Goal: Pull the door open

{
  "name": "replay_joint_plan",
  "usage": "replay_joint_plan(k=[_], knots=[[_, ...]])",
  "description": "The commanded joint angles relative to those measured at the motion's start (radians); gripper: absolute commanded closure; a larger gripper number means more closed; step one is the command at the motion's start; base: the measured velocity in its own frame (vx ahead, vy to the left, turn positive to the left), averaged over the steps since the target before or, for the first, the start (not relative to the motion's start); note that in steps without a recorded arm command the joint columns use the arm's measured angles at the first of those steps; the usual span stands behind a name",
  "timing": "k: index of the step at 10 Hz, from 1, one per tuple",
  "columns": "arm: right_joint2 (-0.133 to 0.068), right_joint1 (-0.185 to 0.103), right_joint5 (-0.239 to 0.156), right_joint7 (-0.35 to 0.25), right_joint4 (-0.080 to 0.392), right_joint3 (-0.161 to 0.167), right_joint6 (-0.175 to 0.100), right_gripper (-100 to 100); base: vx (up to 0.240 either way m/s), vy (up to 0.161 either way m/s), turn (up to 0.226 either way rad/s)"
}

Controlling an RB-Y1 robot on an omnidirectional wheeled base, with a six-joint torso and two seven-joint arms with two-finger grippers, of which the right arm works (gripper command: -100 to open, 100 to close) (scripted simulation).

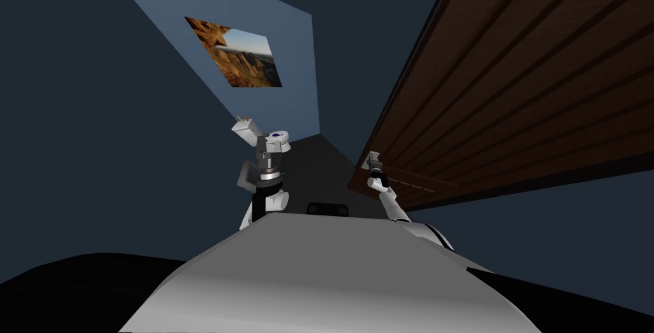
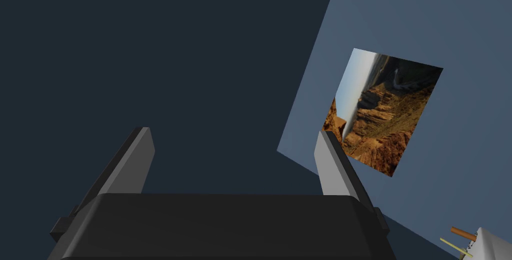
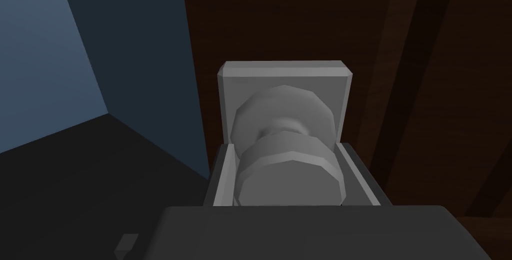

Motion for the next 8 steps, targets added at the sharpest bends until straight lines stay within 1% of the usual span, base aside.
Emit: replay_joint_plan(k=[1, 4, 8], knots=[[-0.007, 0.007, 0.003, -0.016, -0.005, 0.022, -0.001, 100, -0.219, -0.066, 0.133], [-0.022, 0.018, 0.008, -0.044, -0.022, 0.057, -0.001, 100, -0.222, -0.040, 0.102], [-0.038, 0.029, 0.013, -0.073, -0.040, 0.093, 0.000, 100, -0.184, -0.066, 0.091]])
